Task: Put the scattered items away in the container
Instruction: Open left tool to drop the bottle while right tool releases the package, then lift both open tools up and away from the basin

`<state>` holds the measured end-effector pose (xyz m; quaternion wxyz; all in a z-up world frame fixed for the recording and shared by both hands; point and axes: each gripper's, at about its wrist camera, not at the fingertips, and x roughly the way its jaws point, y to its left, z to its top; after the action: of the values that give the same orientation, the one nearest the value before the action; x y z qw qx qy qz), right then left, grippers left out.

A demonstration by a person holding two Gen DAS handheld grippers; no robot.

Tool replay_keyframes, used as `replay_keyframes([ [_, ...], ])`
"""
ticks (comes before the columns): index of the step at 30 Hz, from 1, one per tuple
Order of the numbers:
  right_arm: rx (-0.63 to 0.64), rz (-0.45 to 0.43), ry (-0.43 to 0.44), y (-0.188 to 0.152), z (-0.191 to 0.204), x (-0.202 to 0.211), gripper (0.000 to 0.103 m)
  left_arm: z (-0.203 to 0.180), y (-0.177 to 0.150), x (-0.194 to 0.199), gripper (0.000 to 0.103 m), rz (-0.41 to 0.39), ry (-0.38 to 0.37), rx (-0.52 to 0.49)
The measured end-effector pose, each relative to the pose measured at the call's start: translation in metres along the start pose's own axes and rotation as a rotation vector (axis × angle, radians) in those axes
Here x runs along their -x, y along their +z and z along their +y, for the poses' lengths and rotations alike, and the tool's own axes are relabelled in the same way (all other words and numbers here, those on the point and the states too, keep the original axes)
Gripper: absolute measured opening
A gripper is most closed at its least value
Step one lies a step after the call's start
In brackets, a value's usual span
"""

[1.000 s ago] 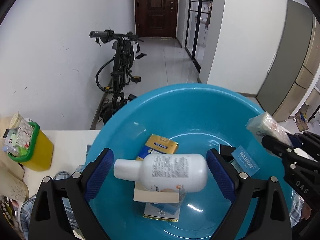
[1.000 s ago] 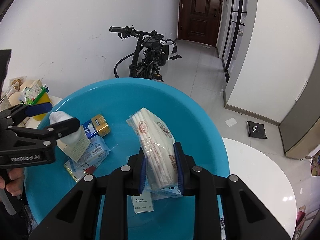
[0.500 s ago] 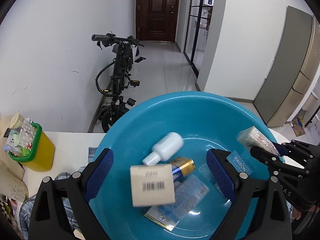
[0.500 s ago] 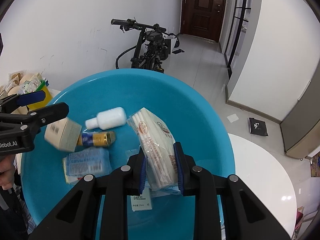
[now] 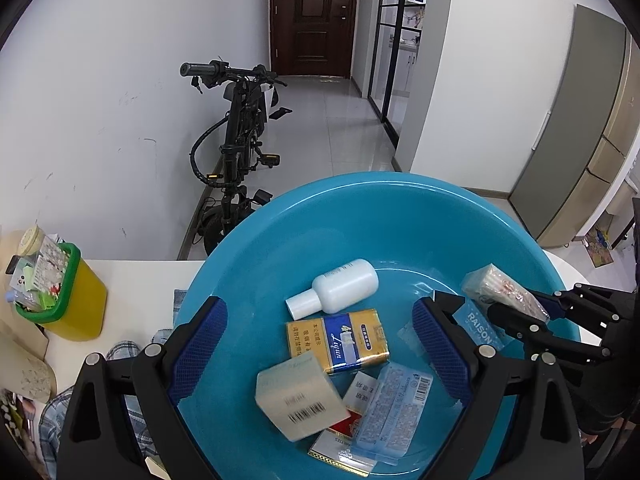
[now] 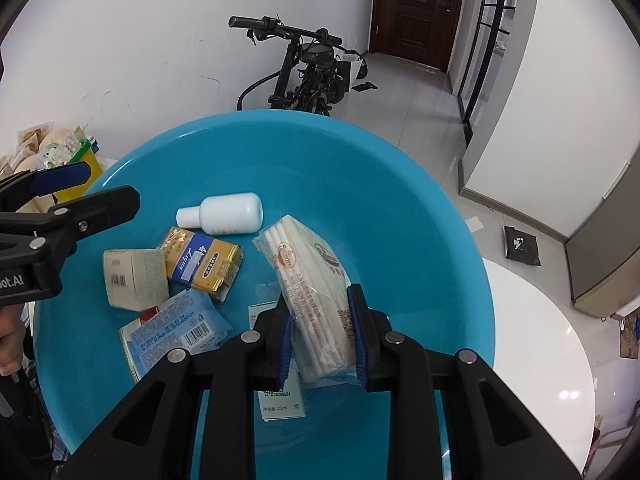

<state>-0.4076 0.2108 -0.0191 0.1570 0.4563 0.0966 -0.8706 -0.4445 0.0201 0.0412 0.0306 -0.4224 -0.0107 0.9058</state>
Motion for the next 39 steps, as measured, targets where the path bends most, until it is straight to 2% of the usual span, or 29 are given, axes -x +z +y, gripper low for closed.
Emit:
replay_keyframes([
  [9,-0.003,-0.002,-0.004,0.001,0.001,0.000,0.026,0.000,-0.001,-0.001,0.096,0.006,0.003,-0.009],
  [11,-0.014,-0.007,-0.009,0.000,0.001,0.001,0.034,-0.001,-0.002,0.000,0.096,0.002,0.005,-0.011],
  [12,-0.021,-0.012,-0.010,0.000,-0.001,0.002,0.044,-0.001,-0.002,0.001,0.096,-0.001,0.006,-0.011],
  [13,-0.028,-0.018,-0.011,0.000,-0.002,0.004,0.050,-0.001,-0.002,0.001,0.096,-0.004,0.007,-0.012],
  [18,-0.044,-0.057,-0.019,0.003,-0.006,0.014,0.052,-0.001,-0.001,0.004,0.096,-0.016,0.012,-0.010],
  [20,-0.053,-0.087,-0.021,0.005,-0.006,0.019,0.058,-0.001,-0.001,0.005,0.096,-0.021,0.014,-0.009],
  [24,-0.090,-0.179,-0.043,0.008,-0.011,0.034,0.081,0.000,0.000,0.012,0.096,-0.055,0.006,0.002],
  [26,-0.109,-0.220,-0.064,0.010,-0.013,0.042,0.087,0.001,0.002,0.016,0.096,-0.079,0.003,0.018],
  [27,-0.117,-0.231,-0.079,0.010,-0.015,0.045,0.091,0.001,0.002,0.020,0.096,-0.104,0.010,0.020],
  [30,-0.143,-0.287,-0.094,0.011,-0.019,0.058,0.092,-0.002,0.002,0.032,0.096,-0.190,0.058,-0.004],
  [33,-0.162,-0.392,-0.072,0.010,-0.021,0.076,0.093,-0.009,0.000,0.049,0.096,-0.325,0.101,-0.039],
  [35,-0.154,-0.478,-0.063,0.008,-0.020,0.090,0.100,-0.013,-0.004,0.062,0.098,-0.422,0.108,-0.053],
  [36,-0.141,-0.511,-0.063,0.007,-0.018,0.096,0.103,-0.014,-0.006,0.070,0.103,-0.473,0.104,-0.058],
  [39,-0.091,-0.614,-0.081,0.003,-0.008,0.115,0.103,-0.015,-0.011,0.089,0.103,-0.589,0.084,-0.054],
])
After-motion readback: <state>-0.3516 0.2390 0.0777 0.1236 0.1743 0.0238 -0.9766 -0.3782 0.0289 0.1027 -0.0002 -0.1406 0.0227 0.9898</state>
